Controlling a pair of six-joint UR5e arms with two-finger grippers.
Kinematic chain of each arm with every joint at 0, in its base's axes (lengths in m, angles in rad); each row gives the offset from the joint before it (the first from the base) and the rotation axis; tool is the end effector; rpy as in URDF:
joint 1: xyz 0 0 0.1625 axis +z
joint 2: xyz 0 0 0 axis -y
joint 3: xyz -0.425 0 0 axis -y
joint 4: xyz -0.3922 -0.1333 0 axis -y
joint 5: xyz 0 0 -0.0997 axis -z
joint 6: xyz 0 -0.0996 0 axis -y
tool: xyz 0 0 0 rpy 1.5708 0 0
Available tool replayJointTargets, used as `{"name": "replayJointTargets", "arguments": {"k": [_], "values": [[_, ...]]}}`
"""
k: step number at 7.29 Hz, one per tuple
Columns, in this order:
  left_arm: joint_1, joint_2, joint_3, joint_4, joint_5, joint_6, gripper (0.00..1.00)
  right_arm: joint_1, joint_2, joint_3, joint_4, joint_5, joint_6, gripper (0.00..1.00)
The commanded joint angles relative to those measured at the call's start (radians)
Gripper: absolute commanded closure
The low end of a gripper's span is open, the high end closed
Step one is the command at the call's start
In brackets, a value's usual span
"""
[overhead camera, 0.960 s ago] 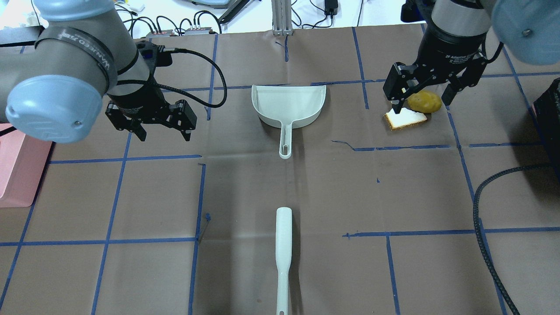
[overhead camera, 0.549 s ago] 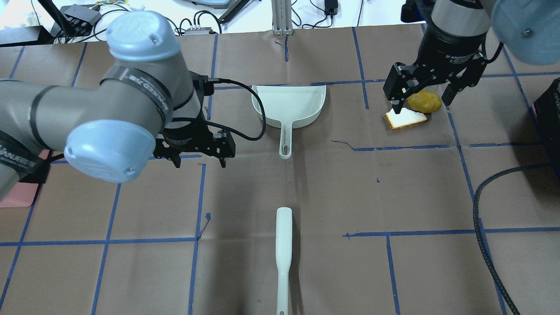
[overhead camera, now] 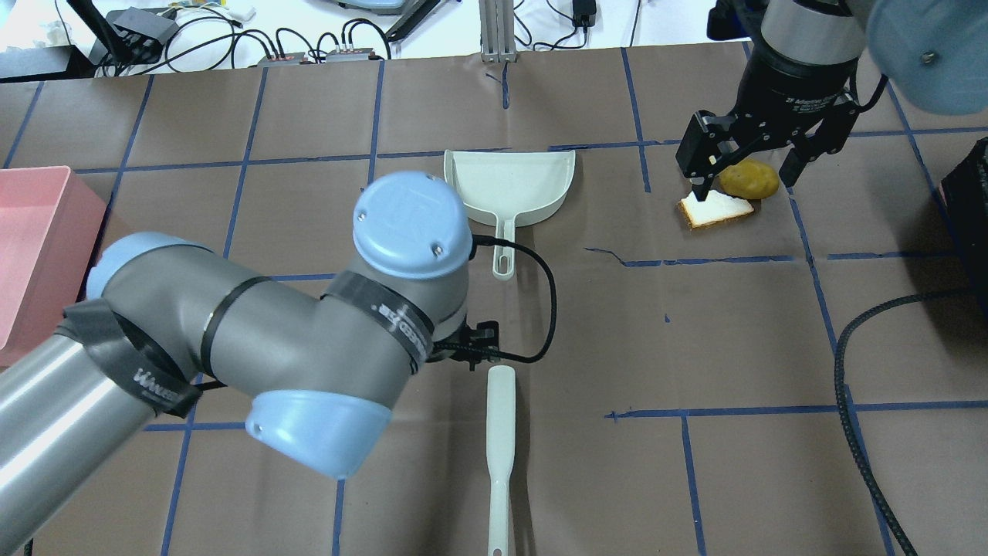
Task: Sweep and dump trash in nearest bin
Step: 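Lower the left gripper over the white brush handle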
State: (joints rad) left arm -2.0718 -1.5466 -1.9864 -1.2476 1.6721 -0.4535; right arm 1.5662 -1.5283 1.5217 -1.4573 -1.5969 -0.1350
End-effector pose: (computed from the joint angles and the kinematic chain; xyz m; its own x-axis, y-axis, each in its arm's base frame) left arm -0.3218 -0.3311 0.3321 -0.9914 0.0516 -0.1206 0.0499 0.9986 0.0171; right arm 0.1284 -0.4994 0.4801 -0.9912 -0.1320 0.0114 -0.1300 0.9855 0.1092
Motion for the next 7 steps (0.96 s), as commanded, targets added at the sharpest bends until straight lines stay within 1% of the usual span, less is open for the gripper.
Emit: {"name": "replayJointTargets", "arguments": {"k": [1, 2, 3, 4, 5, 6, 7], "values": [[-0.115, 0.035, -0.107, 0.137, 0.002, -0.056, 0.04, 0.000, 0.000, 0.000, 0.000, 0.000, 0.000, 0.00], [-0.122, 0.049, -0.191, 0.268, -0.002, -0.054, 0.03, 0.000, 0.000, 0.000, 0.000, 0.000, 0.000, 0.00], [-0.126, 0.080, -0.250, 0.314, -0.003, -0.051, 0.03, 0.000, 0.000, 0.000, 0.000, 0.000, 0.000, 0.00], [-0.137, 0.110, -0.281, 0.321, -0.002, -0.059, 0.03, 0.000, -0.001, 0.000, 0.000, 0.000, 0.000, 0.00], [-0.157, 0.109, -0.296, 0.383, -0.012, -0.063, 0.01, 0.000, -0.001, 0.000, 0.000, 0.000, 0.000, 0.00], [-0.165, 0.100, -0.308, 0.404, -0.032, -0.063, 0.01, 0.000, -0.001, 0.000, 0.000, 0.000, 0.000, 0.00], [-0.165, 0.091, -0.330, 0.433, -0.029, -0.065, 0.01, 0.000, 0.000, 0.000, 0.000, 0.000, 0.000, 0.00]]}}
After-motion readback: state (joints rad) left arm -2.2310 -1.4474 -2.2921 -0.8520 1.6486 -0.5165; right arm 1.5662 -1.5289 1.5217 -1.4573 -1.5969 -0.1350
